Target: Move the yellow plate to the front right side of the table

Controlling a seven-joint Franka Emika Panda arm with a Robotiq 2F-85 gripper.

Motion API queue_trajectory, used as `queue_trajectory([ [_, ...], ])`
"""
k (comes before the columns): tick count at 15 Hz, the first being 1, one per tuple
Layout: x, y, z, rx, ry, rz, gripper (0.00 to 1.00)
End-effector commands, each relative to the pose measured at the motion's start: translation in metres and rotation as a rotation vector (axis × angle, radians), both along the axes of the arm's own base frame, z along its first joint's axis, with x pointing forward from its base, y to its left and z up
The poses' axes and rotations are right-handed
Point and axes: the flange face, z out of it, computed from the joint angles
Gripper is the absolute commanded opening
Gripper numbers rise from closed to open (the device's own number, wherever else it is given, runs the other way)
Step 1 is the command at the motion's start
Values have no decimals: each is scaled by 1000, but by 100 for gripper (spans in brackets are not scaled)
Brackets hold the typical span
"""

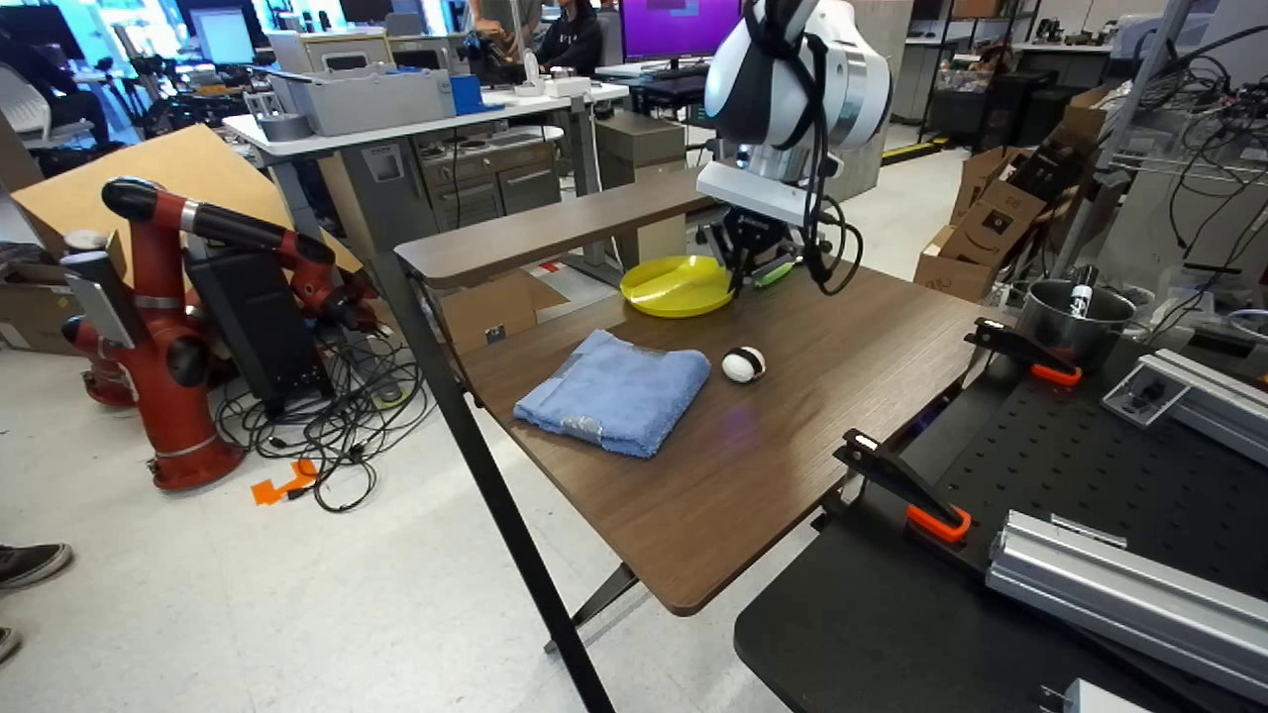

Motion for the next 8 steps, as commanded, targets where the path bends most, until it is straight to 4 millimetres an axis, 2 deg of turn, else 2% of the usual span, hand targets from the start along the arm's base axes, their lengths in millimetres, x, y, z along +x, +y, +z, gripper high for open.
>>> queue_trajectory([
  [1,-25,11,15,-21,-26,63,1],
  [5,-52,17,39,-28,-67,122,1],
  [8,-78,14,60,-36,-89,174,1],
])
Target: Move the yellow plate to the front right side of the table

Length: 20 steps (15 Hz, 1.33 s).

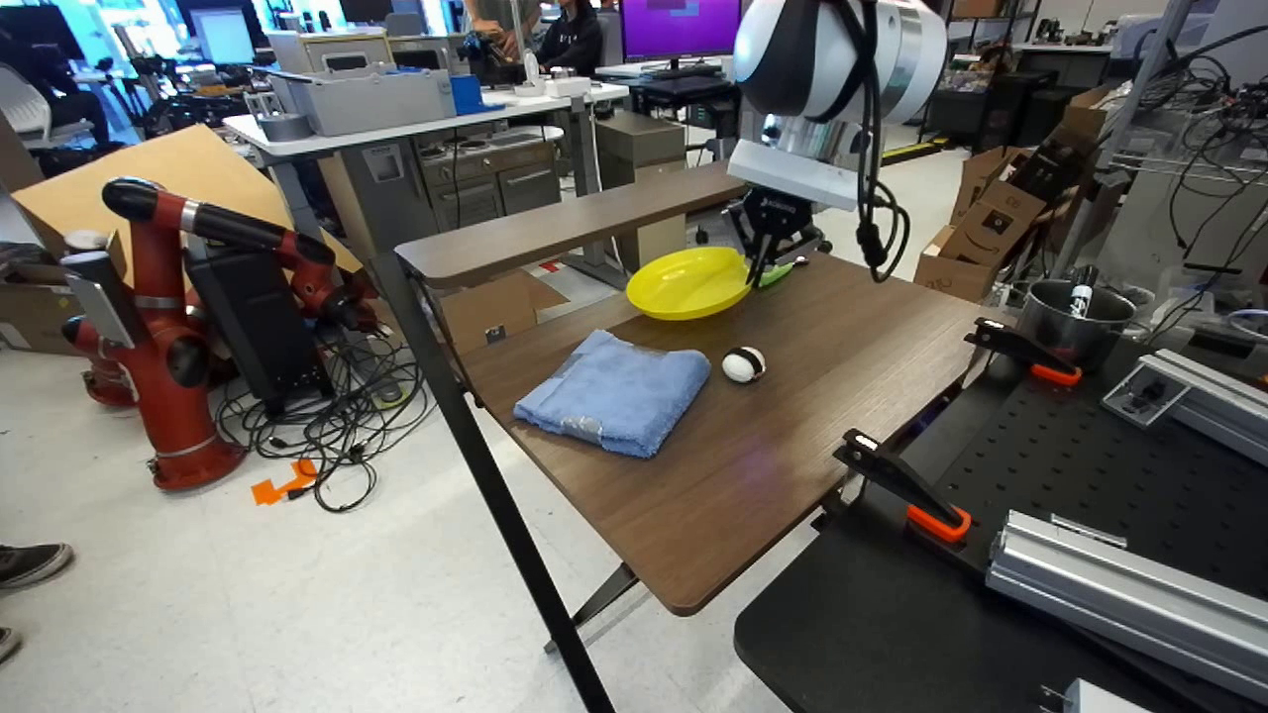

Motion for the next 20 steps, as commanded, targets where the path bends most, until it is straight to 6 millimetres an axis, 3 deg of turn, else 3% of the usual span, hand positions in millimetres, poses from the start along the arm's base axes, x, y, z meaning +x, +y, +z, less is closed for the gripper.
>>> queue_trajectory([
  [1,-36,-6,28,-5,-43,61,1],
  [5,-70,-31,49,3,-58,91,1],
  [10,-102,-80,60,35,-98,62,1],
  [14,-119,-108,41,47,-90,41,1],
  [20,-140,-120,-1,63,-43,24,1],
])
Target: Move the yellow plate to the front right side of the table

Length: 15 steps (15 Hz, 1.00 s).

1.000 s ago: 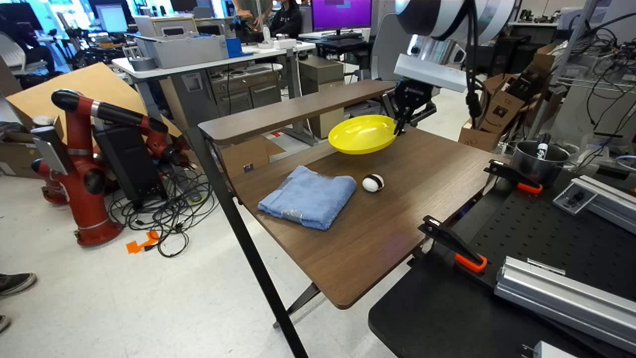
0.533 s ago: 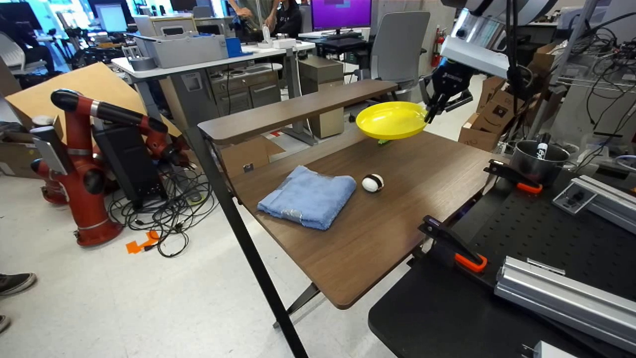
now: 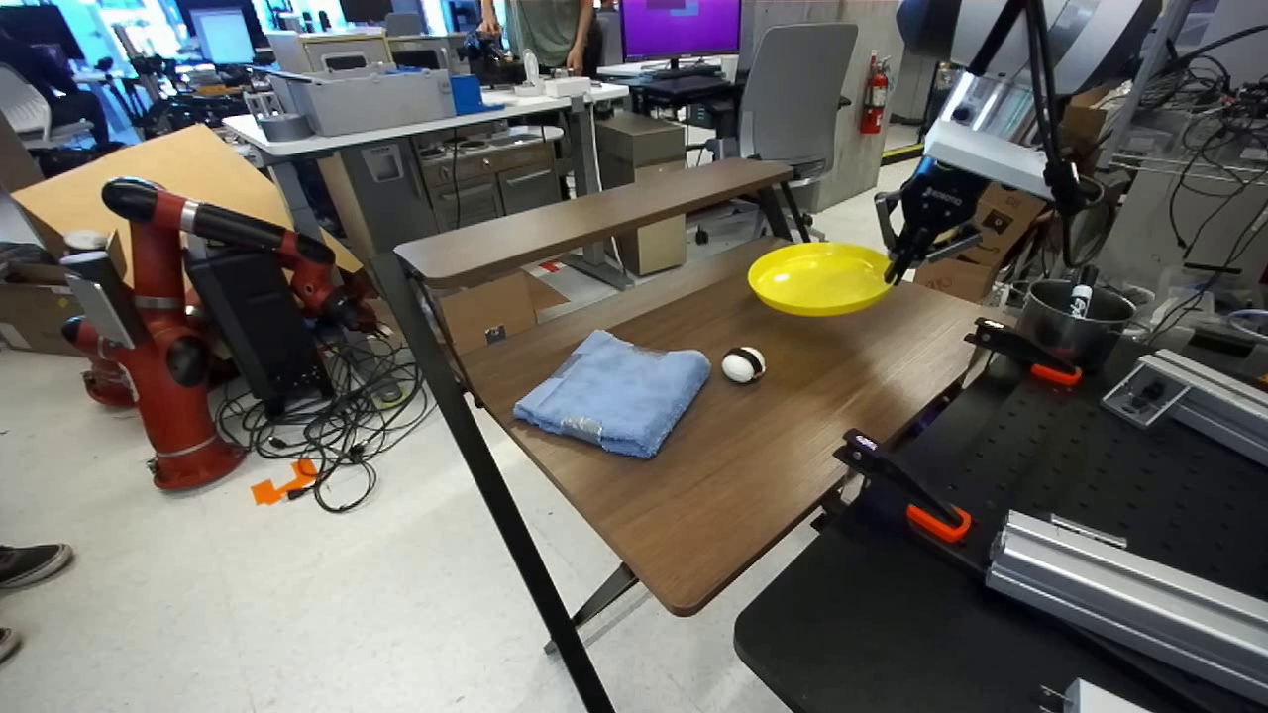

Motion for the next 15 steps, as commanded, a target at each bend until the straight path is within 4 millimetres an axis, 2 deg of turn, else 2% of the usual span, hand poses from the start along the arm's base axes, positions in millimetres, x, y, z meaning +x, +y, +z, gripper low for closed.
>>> queue_trajectory([
  [1,-3,-9,-15,-10,-19,-18,1],
  [6,-7,-33,-40,5,6,-56,1],
  [11,-10,-48,-67,30,42,-86,1],
  [13,-10,-51,-70,31,45,-95,1],
  [14,-8,-53,-68,32,39,-97,29],
  [15,-6,-54,-68,31,35,-99,30],
])
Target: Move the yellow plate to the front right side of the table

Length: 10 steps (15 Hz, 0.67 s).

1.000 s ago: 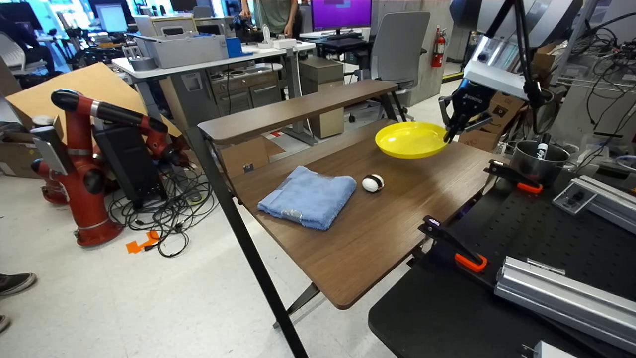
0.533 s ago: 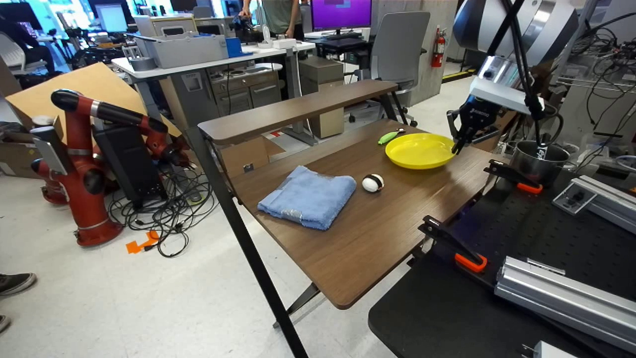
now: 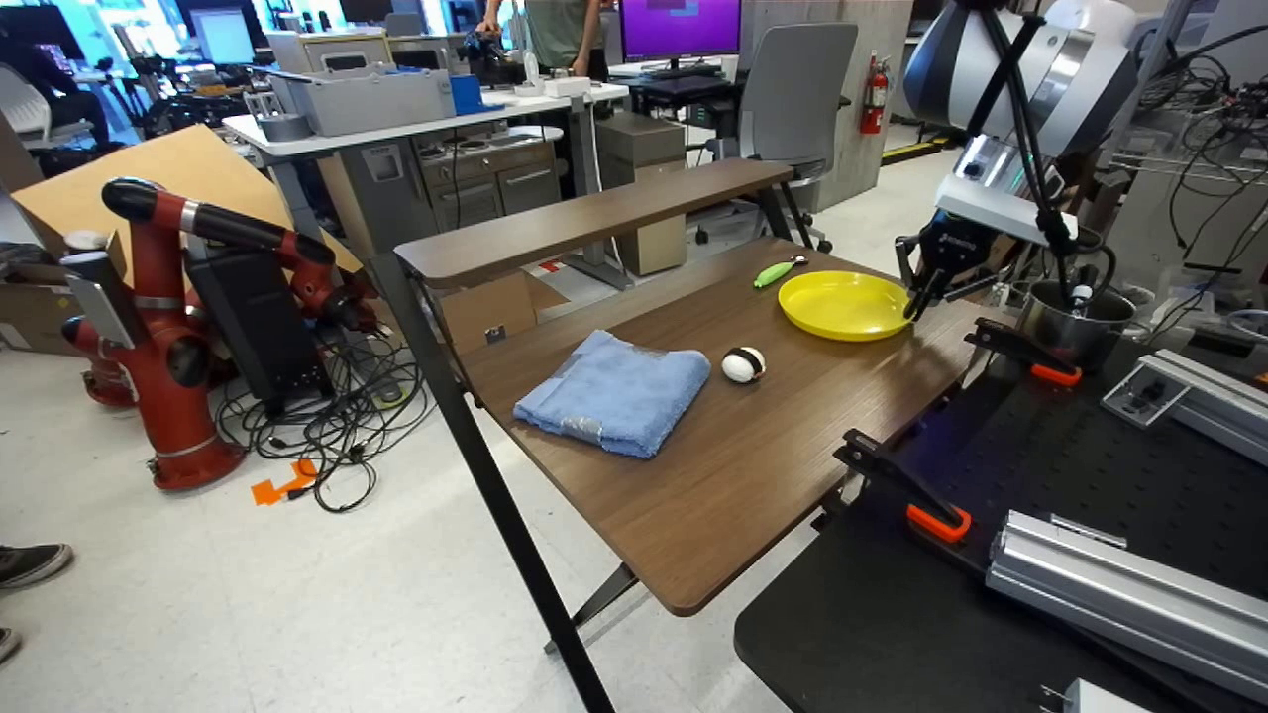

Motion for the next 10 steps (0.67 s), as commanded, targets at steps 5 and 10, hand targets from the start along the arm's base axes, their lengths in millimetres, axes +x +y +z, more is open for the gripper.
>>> queue_trajectory([
  [5,6,-6,-7,9,-10,-11,66],
  [10,-4,-4,1,38,23,19,99],
])
